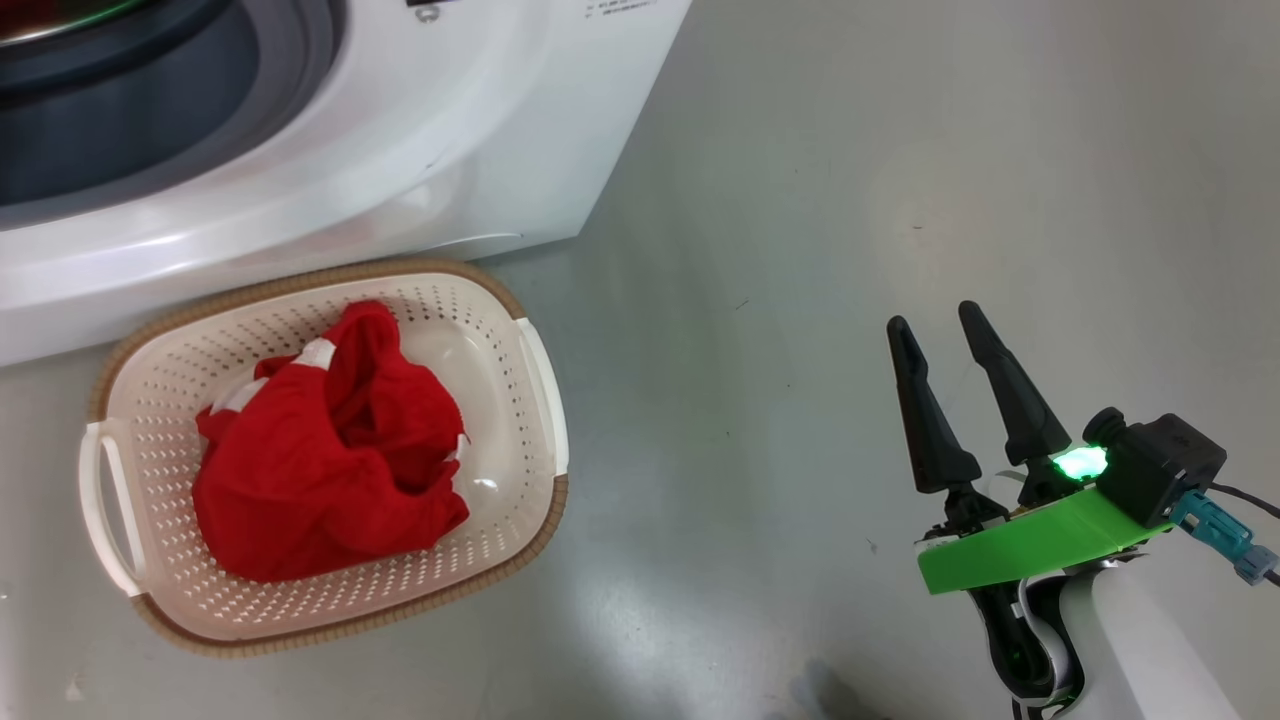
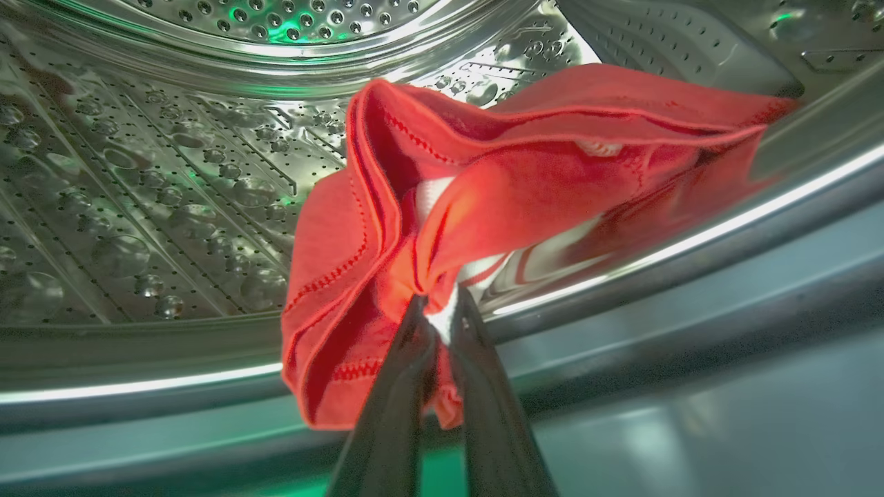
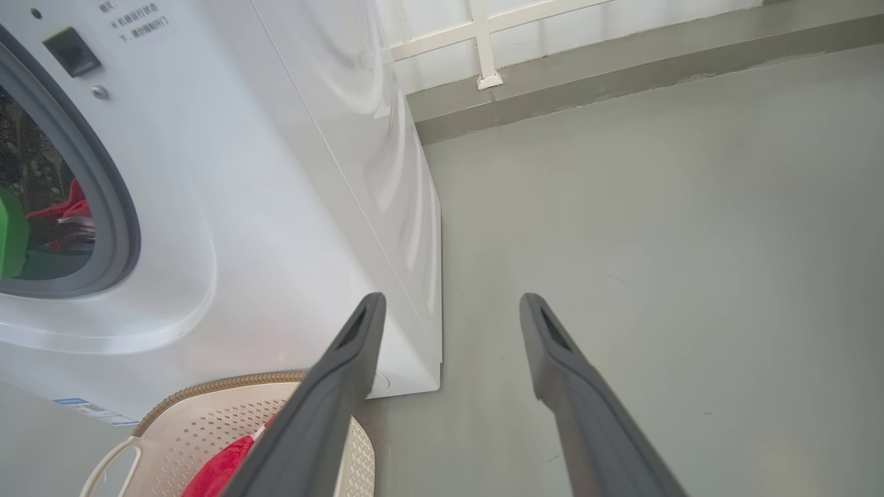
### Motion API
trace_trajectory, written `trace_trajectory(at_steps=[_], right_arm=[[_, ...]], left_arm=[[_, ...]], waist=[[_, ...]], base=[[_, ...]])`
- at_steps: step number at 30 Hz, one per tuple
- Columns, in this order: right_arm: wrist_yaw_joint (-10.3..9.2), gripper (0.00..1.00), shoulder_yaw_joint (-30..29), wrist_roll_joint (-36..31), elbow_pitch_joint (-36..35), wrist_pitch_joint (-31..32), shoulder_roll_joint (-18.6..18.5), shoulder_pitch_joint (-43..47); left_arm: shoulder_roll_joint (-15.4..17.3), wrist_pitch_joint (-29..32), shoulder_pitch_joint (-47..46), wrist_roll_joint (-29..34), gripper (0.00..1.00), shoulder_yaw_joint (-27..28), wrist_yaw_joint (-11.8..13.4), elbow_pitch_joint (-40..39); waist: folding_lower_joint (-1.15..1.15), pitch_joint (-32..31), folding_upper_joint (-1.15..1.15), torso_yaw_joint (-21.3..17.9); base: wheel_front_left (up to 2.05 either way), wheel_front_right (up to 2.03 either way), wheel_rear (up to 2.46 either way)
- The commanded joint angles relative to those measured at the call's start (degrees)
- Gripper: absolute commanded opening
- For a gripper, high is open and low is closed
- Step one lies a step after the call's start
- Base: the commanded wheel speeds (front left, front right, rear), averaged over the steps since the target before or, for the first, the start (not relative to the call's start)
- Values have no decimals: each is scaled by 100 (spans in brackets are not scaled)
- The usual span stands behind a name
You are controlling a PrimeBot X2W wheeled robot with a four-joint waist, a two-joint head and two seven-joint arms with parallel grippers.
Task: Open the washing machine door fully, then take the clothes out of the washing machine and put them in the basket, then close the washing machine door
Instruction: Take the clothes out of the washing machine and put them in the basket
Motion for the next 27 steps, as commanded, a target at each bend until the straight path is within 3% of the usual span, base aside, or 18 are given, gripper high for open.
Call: trace_trajectory(at_steps=[1,18,27], right_arm=[[28,100,108,25,-119,-37,-19,-21],[28,100,4,-132,-34,-37,-19,64],[28,100,-120,-253,7,-37,-19,200]], left_arm=[[311,-107,-88,-68,0,33,-16,-84],[-470,-1253,50,-777,0,282,-178,-93],[-787,-1959,456,-1889,0,1098,-814,-287]], waist=[[0,-15,0,17],[0,-417,0,337],[0,-773,0,542]], base=[[0,0,0],[0,0,0],[0,0,0]])
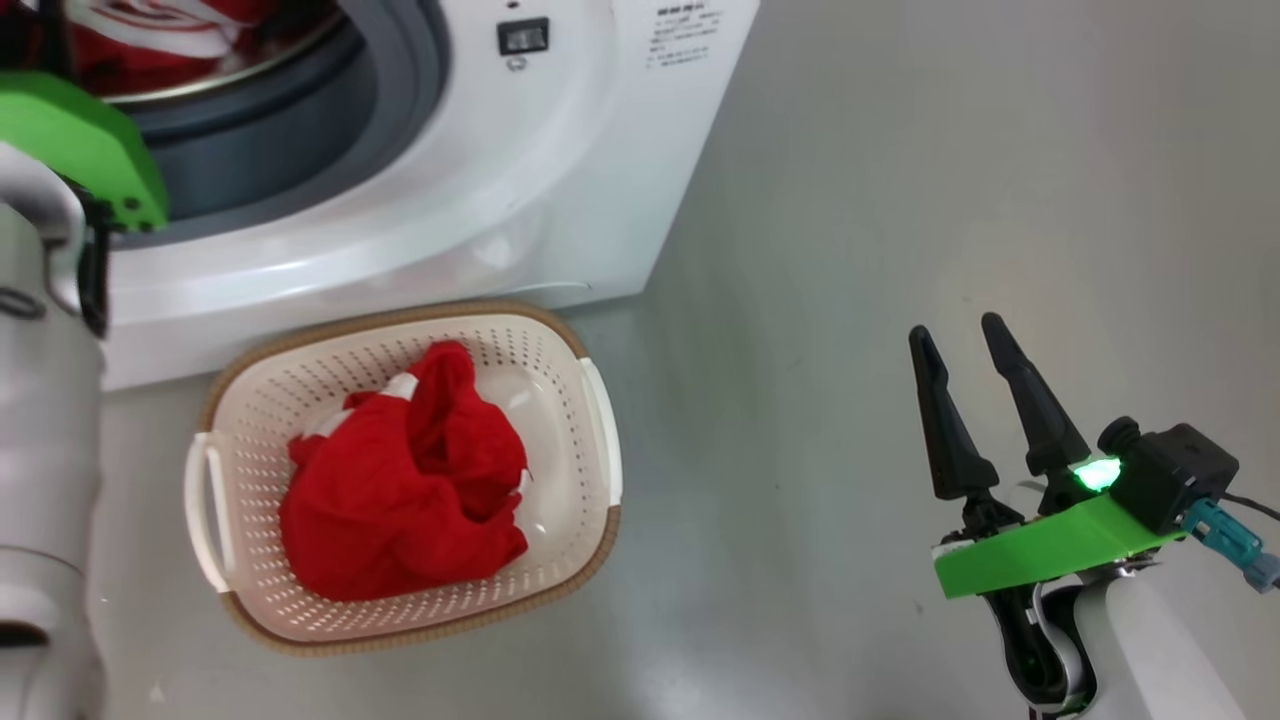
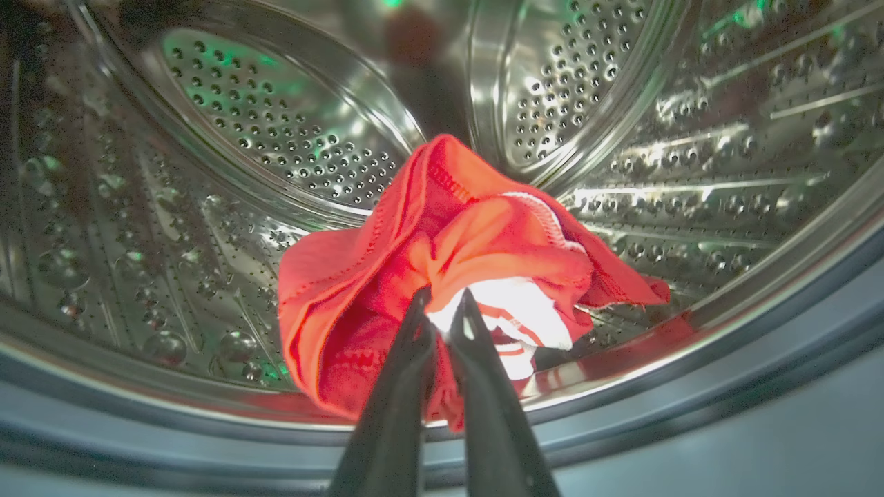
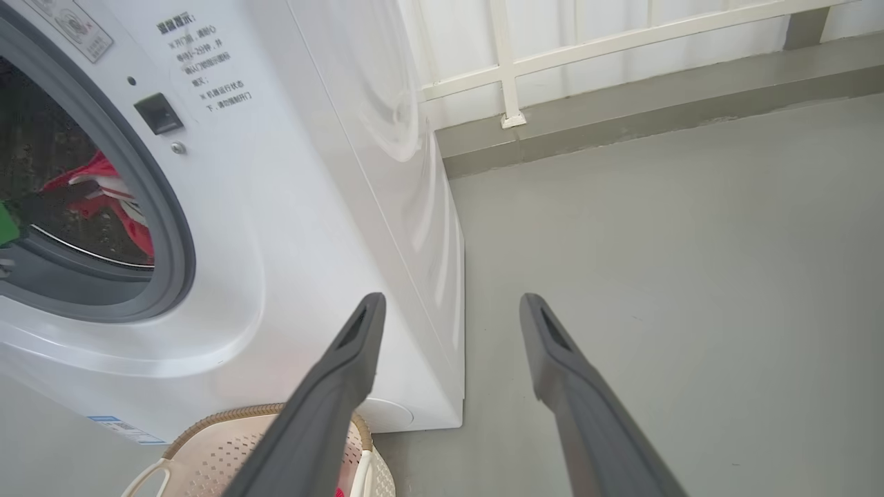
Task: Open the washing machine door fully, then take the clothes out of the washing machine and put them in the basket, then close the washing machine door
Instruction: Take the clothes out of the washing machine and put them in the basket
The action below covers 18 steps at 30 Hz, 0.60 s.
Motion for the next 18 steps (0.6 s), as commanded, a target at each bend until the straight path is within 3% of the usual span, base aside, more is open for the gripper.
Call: trace_trajectory(at_steps=[1,8,18], right_arm=[[28,100,79,-128,-104,-37,-17,134],[28,100,-111,-373,-83,-37,-17,301],[28,100,-423,-657,-91,-37,-17,512]], left_arm=[[216,-80,138,-129,0,137,-53,-225],[-183,-104,1207,-632,0,523,-271,-1799],[-760,-105,2903,-860,0,857,-358,-3864]], waist=[[0,-156,0,119],[0,-507,0,348],[0,-862,0,615]], base=[[0,0,0],[0,0,0],[0,0,0]])
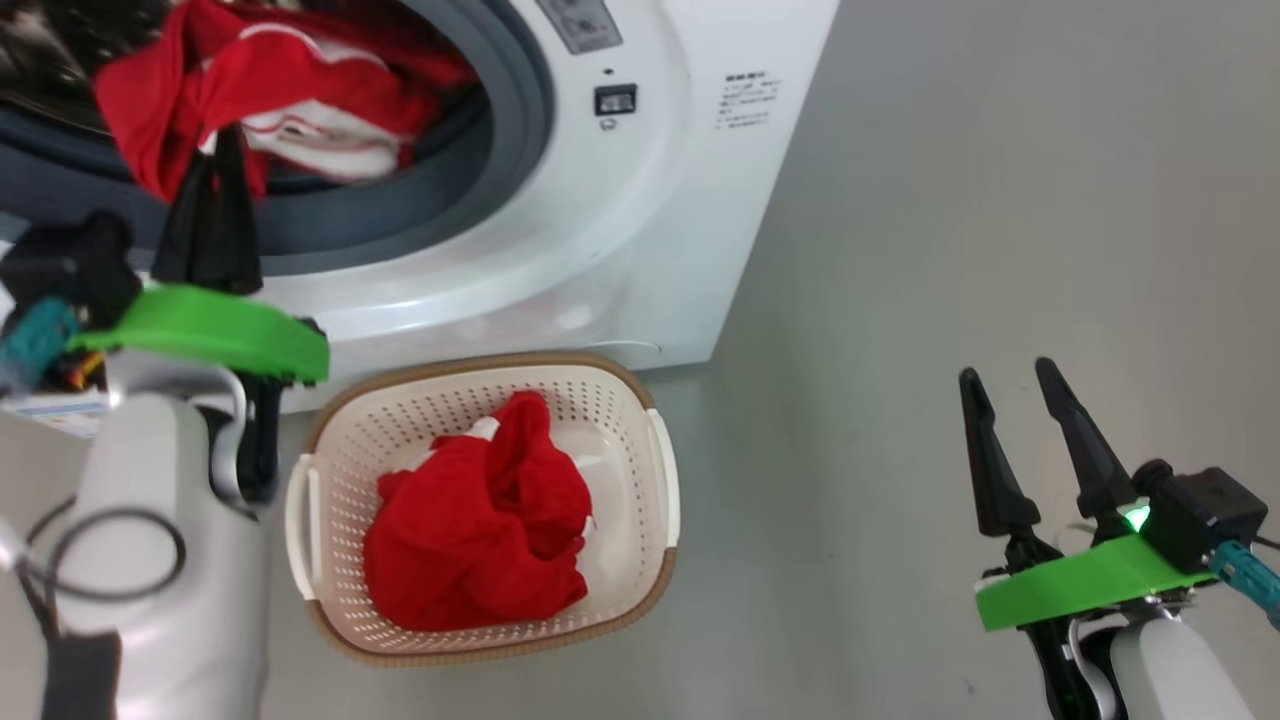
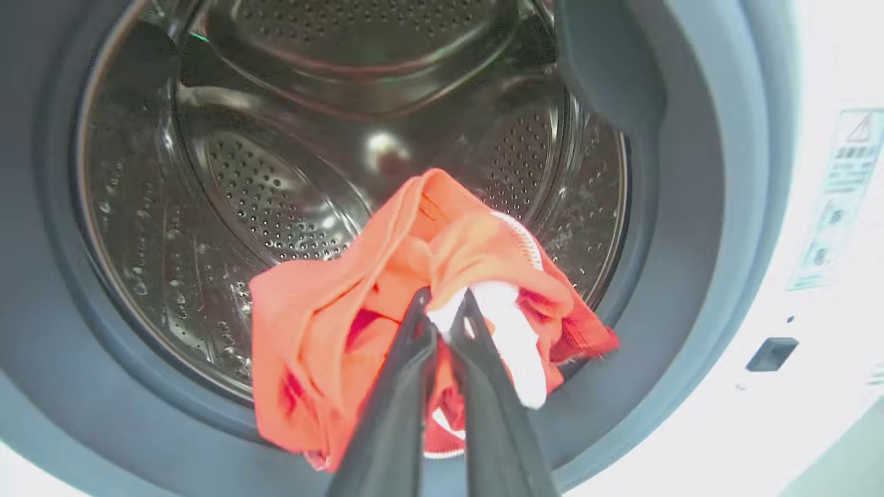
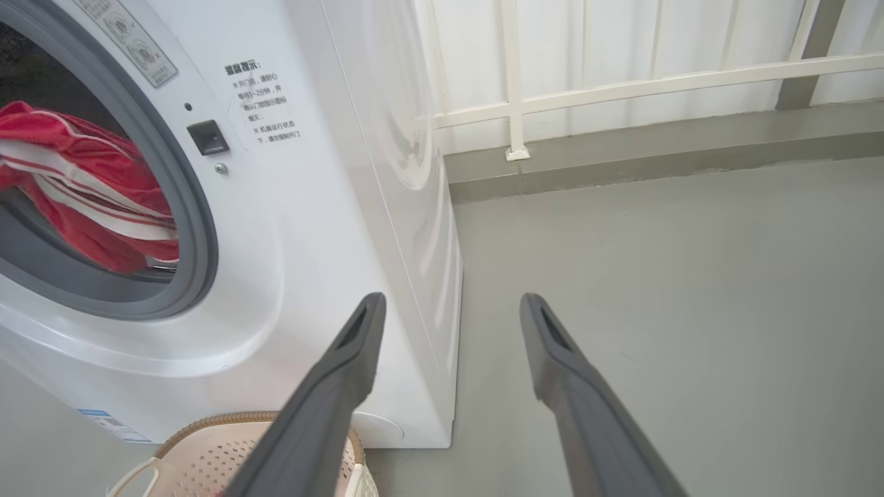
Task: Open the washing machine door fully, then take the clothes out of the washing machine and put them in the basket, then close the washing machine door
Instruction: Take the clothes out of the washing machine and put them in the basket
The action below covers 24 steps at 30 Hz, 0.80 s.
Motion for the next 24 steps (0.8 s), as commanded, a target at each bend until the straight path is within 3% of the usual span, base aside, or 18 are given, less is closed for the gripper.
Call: trace_trajectory(at_steps=[1,16,24], right_arm=[[28,100,77,-71,-127,-37,-18,98],[28,100,-41,-187,-138,-37,-18,318],[28,100,-16,-174,-179,-37,-18,362]], left_arm=[[138,-69,190,-42,0,155,-30,-374],[-35,-70,1648,-300,0,-30,-48,-2466],[-41,-70,2067,-371,0,-122,-28,-2838]], waist=[[0,-141,0,125],[0,-443,0,200],[0,-382,0,175]], base=[[0,0,0],[0,0,0],[0,0,0]])
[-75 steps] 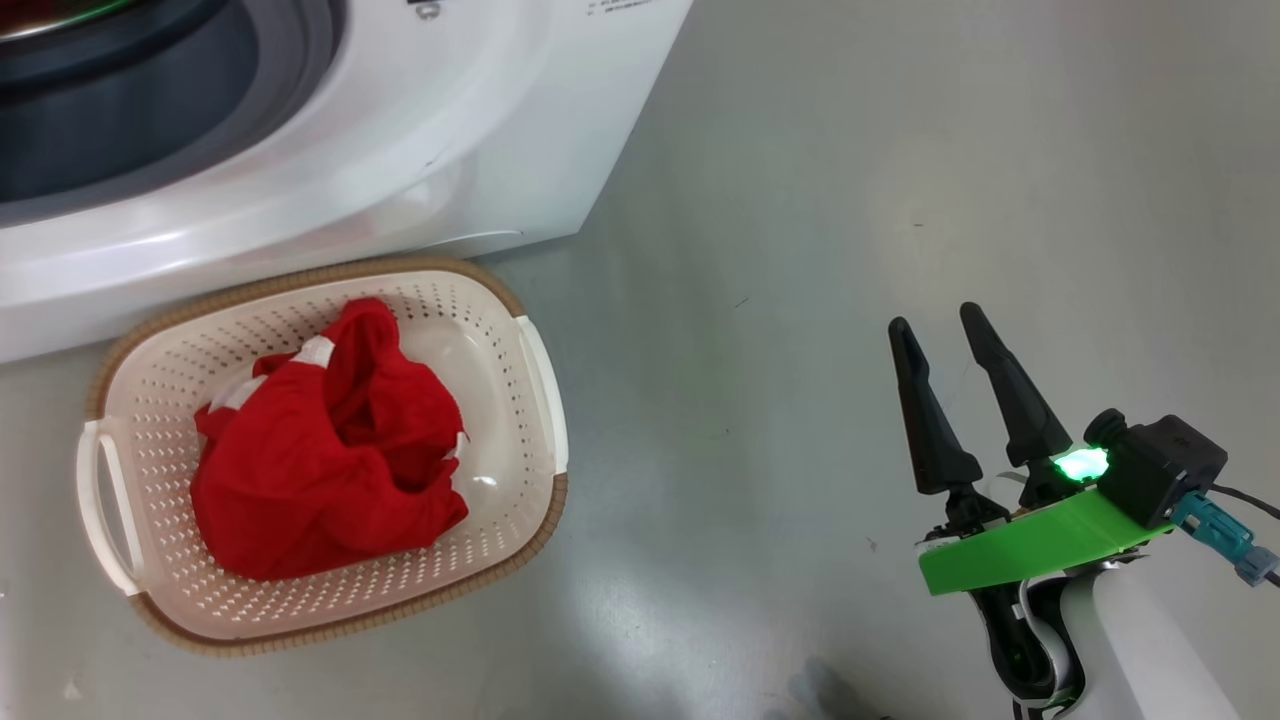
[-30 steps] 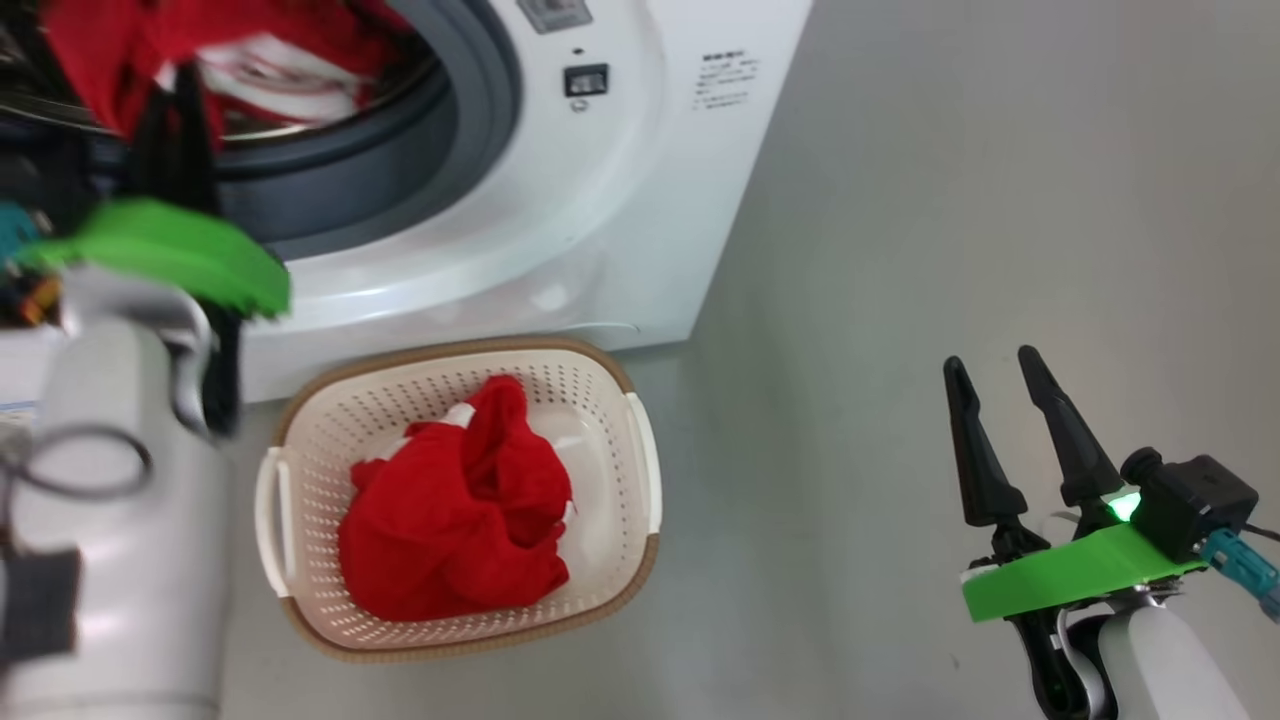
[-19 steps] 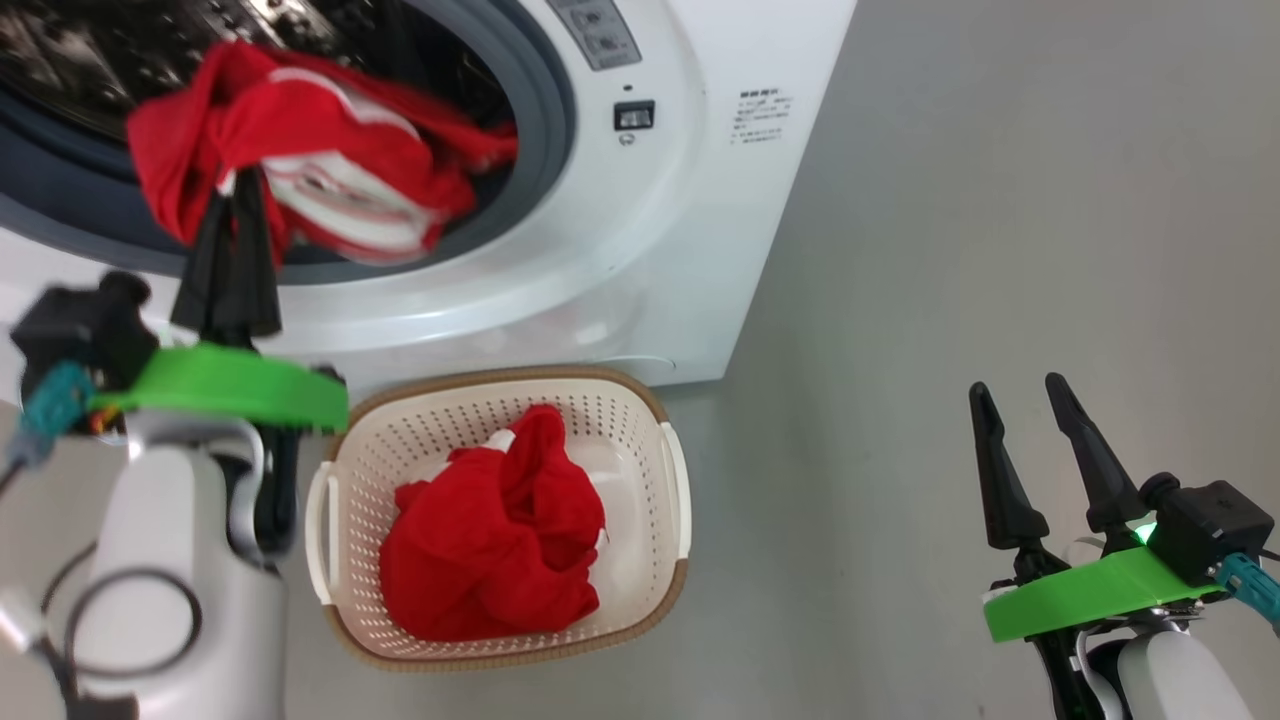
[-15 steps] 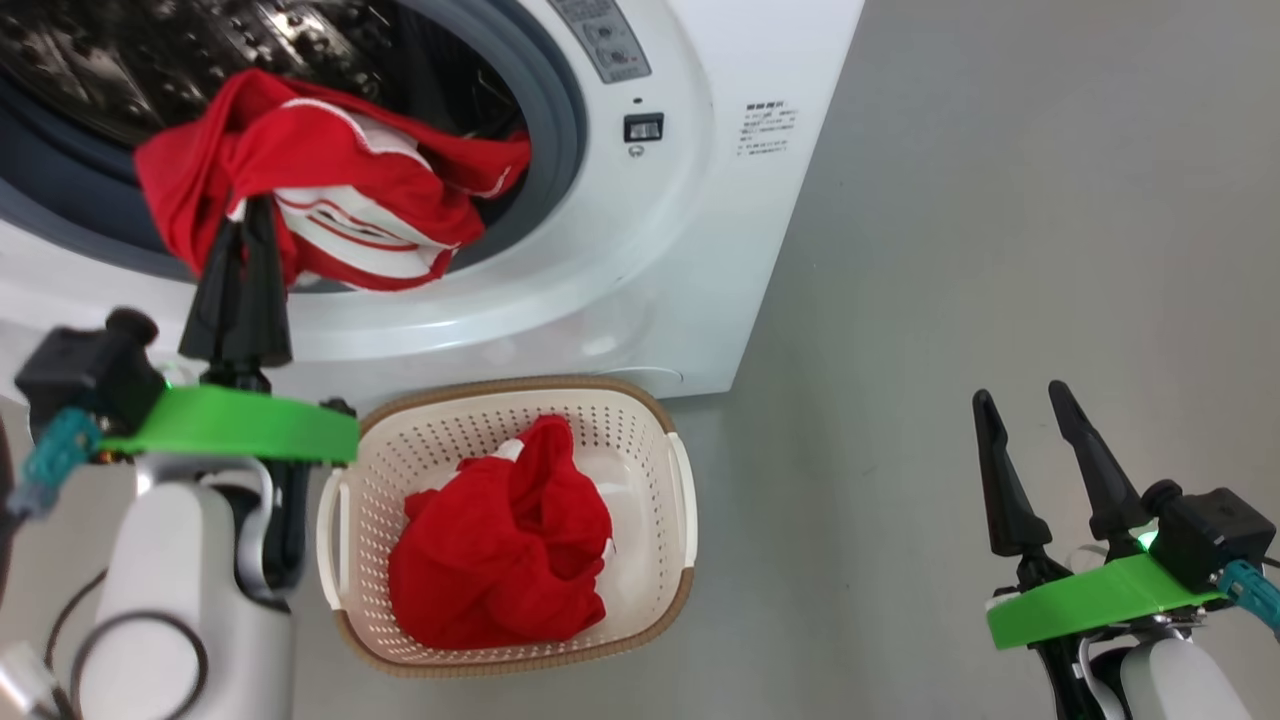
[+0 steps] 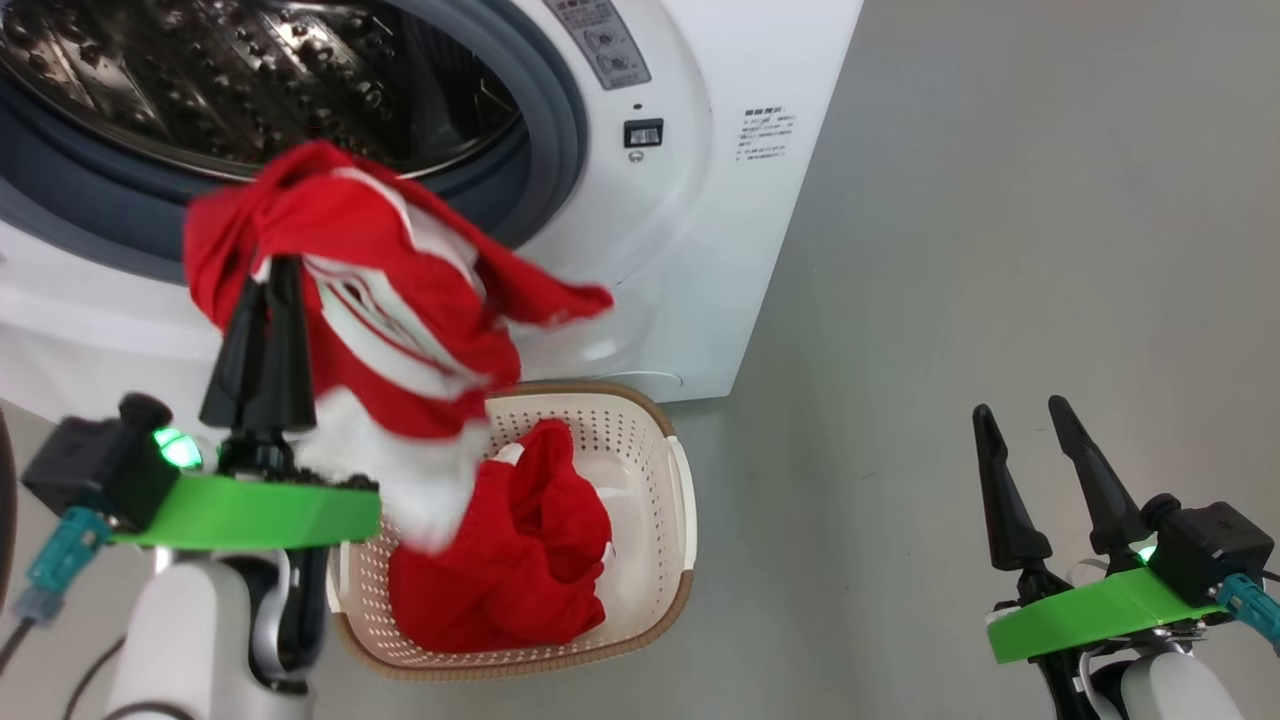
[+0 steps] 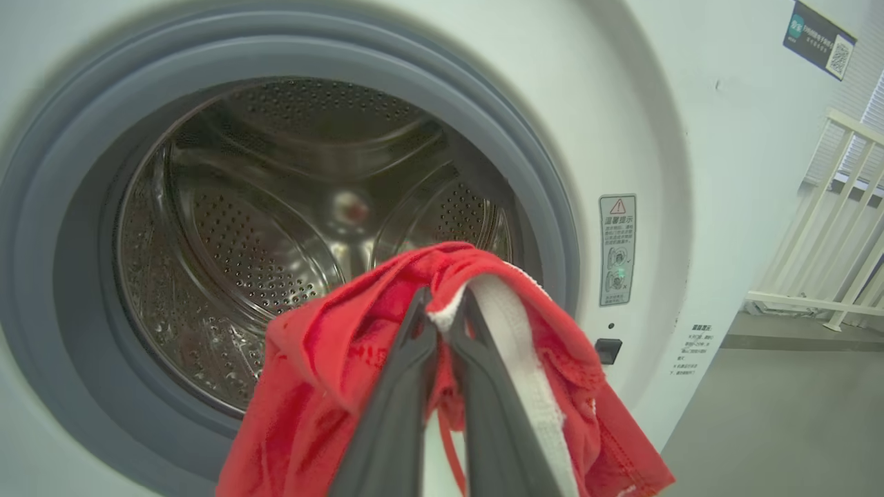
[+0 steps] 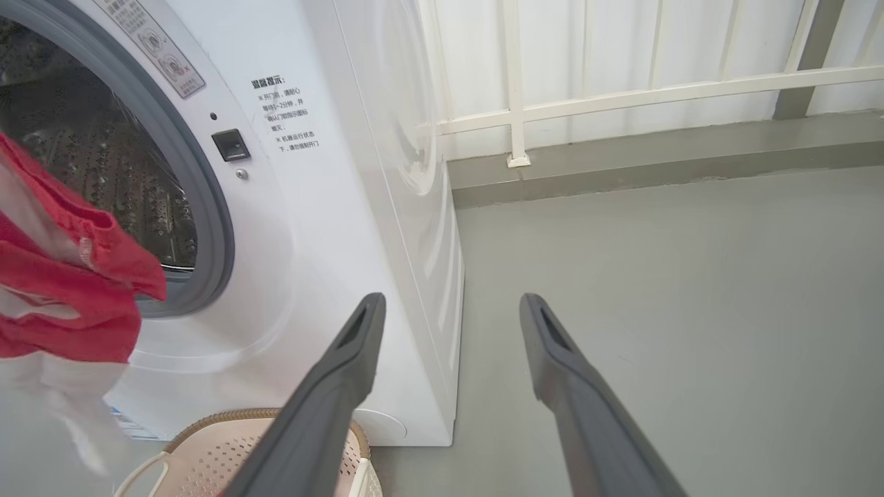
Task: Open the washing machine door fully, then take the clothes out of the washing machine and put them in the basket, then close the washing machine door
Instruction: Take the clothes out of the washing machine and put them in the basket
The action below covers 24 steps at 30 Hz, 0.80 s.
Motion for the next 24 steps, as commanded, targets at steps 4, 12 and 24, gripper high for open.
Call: trace_trajectory(at_steps=[4,12,24], right_arm=[[28,100,171,-55,-161,-37,-21,-22],[28,100,281,7,-200,-37,-21,-198],[28,100,381,116,-291,-37,-21,-595]], left_arm=[[109,-44,255,-80,0,54,23,38],[109,-45,363,69,0,-163,22,1207],[254,-45,-664,460,0,-411,-30,3503]], waist=[[0,109,0,-18],[0,582,0,-18],[0,1562,0,-243]], base=[[0,0,0],[0,0,0],[0,0,0]])
